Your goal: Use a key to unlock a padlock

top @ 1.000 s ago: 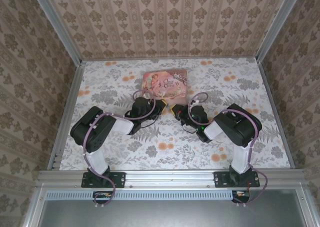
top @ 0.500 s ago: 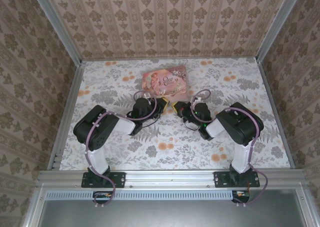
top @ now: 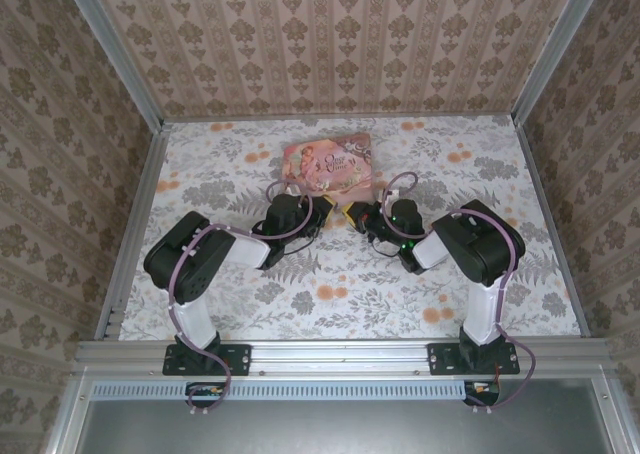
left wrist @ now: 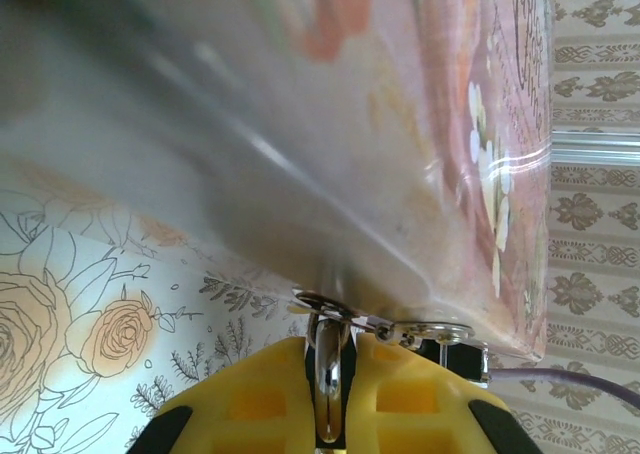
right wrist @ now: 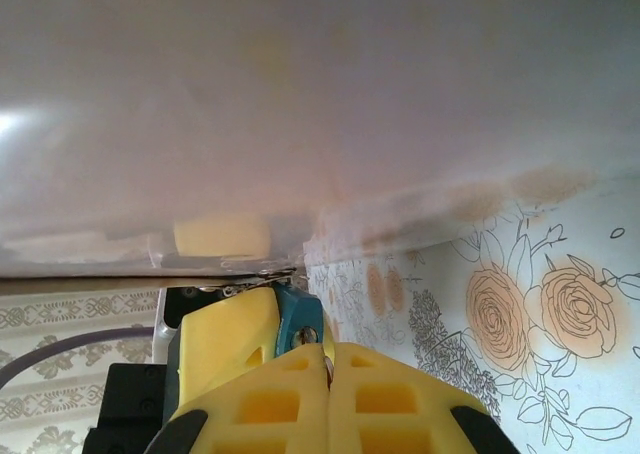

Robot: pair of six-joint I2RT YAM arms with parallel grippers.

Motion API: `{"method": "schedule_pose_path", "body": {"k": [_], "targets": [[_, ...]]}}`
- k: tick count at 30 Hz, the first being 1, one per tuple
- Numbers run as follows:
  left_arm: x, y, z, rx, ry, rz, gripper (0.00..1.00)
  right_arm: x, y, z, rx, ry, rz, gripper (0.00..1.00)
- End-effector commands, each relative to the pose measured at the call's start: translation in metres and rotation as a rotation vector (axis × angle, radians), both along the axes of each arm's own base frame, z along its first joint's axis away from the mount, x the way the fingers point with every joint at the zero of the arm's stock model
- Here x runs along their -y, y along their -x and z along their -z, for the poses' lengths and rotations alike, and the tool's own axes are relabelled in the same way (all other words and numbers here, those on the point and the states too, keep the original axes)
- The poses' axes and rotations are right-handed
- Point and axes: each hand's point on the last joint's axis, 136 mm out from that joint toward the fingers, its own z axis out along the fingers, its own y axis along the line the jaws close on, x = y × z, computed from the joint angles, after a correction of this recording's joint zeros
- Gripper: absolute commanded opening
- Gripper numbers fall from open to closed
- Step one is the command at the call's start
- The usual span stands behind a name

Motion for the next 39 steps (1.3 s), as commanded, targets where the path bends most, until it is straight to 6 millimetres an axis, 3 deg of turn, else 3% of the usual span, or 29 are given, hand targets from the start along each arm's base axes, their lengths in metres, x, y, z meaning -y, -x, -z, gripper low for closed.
{"method": "schedule_pose_path", "body": {"k": [1, 7, 16, 27, 32, 39], "targets": [[0.041, 0.053, -0.009, -0.057, 0.051, 0.259, 0.00, -0.031, -0.006, -0.053, 0.122, -0.130, -0.053, 0.00], [0.042, 0.053, -0.013, -0.065, 0.076, 0.259, 0.00, -0.036, -0.011, -0.082, 0.173, -0.170, -0.080, 0.00], [0.045, 0.052, -0.029, -0.069, 0.169, 0.244, 0.00, -0.029, -0.017, -0.062, 0.156, -0.137, -0.101, 0.00], [0.045, 0.056, -0.041, -0.059, 0.186, 0.261, 0.00, -0.042, -0.020, -0.073, 0.282, -0.104, -0.281, 0.00], [0.045, 0.057, -0.041, -0.059, 0.186, 0.263, 0.00, -0.041, -0.025, -0.062, 0.234, -0.115, -0.259, 0.00], [0.047, 0.057, -0.042, -0.057, 0.184, 0.276, 0.00, -0.043, -0.026, -0.073, 0.219, -0.148, -0.240, 0.00]]}}
